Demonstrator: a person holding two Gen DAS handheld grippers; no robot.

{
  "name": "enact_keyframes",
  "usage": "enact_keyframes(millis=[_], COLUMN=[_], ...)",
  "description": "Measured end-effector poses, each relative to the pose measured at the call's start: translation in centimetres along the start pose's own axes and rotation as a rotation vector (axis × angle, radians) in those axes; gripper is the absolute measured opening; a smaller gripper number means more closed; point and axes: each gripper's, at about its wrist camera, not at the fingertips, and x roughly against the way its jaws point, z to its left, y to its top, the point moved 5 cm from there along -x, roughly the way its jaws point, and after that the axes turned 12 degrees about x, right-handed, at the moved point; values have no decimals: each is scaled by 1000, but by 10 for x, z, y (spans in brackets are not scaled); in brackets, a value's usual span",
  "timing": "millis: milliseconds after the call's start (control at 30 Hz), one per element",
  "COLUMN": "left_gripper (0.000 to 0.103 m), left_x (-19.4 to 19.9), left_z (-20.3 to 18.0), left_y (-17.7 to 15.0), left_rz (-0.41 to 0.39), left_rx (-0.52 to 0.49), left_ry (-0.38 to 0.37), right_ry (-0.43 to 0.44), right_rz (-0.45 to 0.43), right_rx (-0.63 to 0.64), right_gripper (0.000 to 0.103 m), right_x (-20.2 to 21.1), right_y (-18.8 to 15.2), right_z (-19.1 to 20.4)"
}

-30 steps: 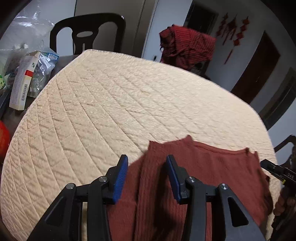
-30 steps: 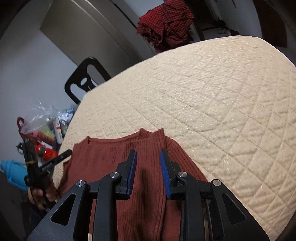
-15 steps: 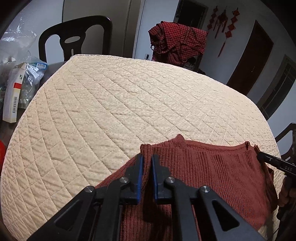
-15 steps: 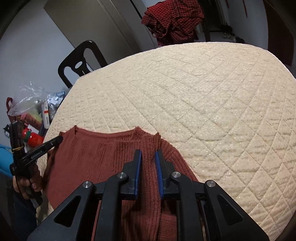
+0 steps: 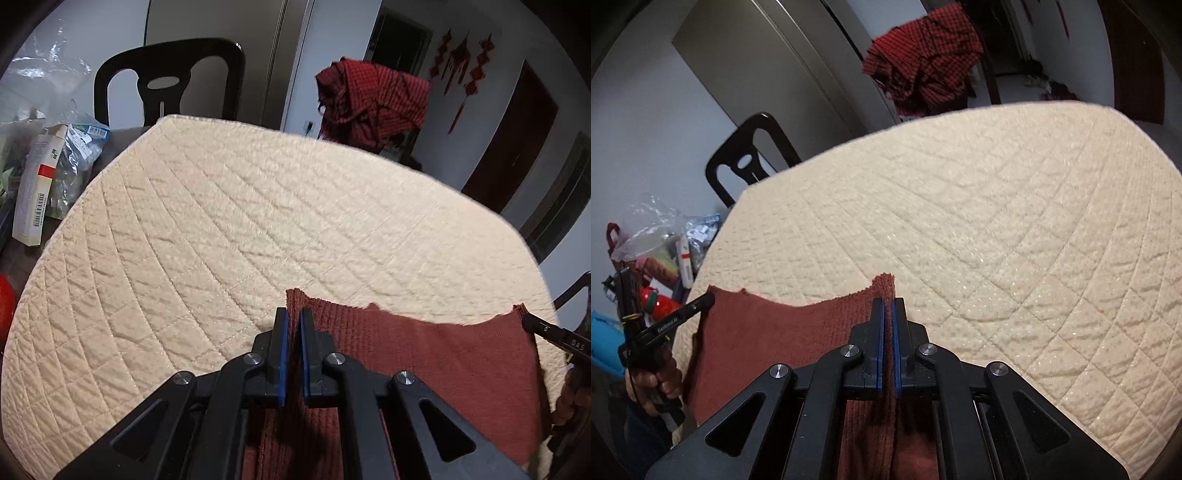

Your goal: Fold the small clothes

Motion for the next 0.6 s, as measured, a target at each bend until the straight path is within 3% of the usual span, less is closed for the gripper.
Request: enact_keyframes(millis=[167, 267, 367, 433, 600], left_gripper=[8, 8, 8, 8, 9], left_x=[-5, 20, 55, 78, 107], left_z=[1, 0, -2, -6, -26], left_y=[-1, -1, -9, -25, -82], left_rz=[19, -28, -92, -119, -86], left_rx=[-9, 2, -4, -30, -105], left_ry=[22, -3, -26, -39, -111], right_ry=[-2, -28, 3, 3, 43], right_rz=[0, -38, -93, -117, -110], right_rx=[-44, -1, 60, 115, 201], right_gripper=[10, 13, 13, 14, 14], right_x=[8, 32, 63, 80, 82], right_y=[-6, -9, -20, -38, -86], right_z=[-8, -1, 19, 45, 98])
